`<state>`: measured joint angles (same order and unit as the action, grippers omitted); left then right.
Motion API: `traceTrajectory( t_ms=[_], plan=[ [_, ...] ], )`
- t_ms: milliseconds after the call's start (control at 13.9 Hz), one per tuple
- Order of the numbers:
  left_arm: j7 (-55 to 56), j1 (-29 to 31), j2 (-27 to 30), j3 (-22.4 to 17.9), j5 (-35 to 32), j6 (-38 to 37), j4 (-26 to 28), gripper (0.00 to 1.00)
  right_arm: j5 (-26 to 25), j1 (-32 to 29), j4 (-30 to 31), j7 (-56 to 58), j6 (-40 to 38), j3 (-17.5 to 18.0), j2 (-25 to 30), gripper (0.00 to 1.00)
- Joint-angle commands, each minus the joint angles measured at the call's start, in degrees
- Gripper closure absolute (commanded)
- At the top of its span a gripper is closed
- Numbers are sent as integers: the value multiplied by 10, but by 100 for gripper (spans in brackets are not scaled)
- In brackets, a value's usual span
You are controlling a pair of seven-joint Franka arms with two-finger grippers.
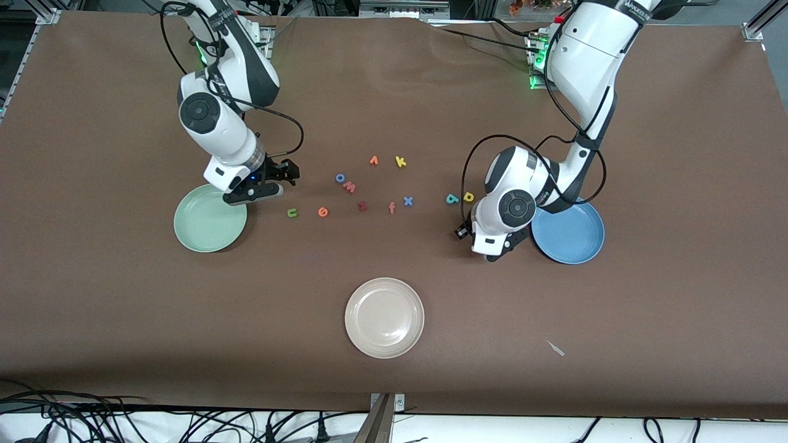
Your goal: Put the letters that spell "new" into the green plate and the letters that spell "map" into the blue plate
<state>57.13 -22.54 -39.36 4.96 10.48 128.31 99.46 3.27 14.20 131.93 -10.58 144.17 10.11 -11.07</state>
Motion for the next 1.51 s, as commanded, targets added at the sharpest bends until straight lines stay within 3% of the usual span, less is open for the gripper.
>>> traceTrajectory(
  t_ms=[0, 216, 504, 793, 1009, 1225, 1297, 1369, 1441],
  plan=[
    [1, -8, 16, -6, 7, -34, -7, 92, 3, -5, 9, -4, 66, 6, -46, 0],
    [-9, -2, 40, -10, -4, -138, -45, 91, 2, -5, 14, -3, 141, 6, -97, 0],
    [-54, 13, 66, -9, -165, -212, -53, 90, -5, -4, 9, -3, 175, 6, -125, 7],
    [-240, 90, 66, -8, -180, -215, -47, 88, -23, -4, 0, -1, 199, 5, -145, 13],
    [-400, 133, 54, -8, -184, -215, -46, 79, -45, -4, -9, 4, 196, 4, -142, 13],
    [-446, 156, 34, -7, -179, -208, -46, 79, -62, -4, -10, 0, 197, 2, -143, 13],
    [-444, 152, 32, -7, -179, -208, -45, 73, -63, -4, -9, 0, 196, 2, -144, 16],
    [-441, 151, 25, -7, -179, -208, -47, 23, -63, -4, -10, 0, 196, 1, -145, 19],
    [-441, 152, 24, -7, -179, -208, -48, 0, -63, -4, -9, -1, 196, 1, -146, 22]
  ],
)
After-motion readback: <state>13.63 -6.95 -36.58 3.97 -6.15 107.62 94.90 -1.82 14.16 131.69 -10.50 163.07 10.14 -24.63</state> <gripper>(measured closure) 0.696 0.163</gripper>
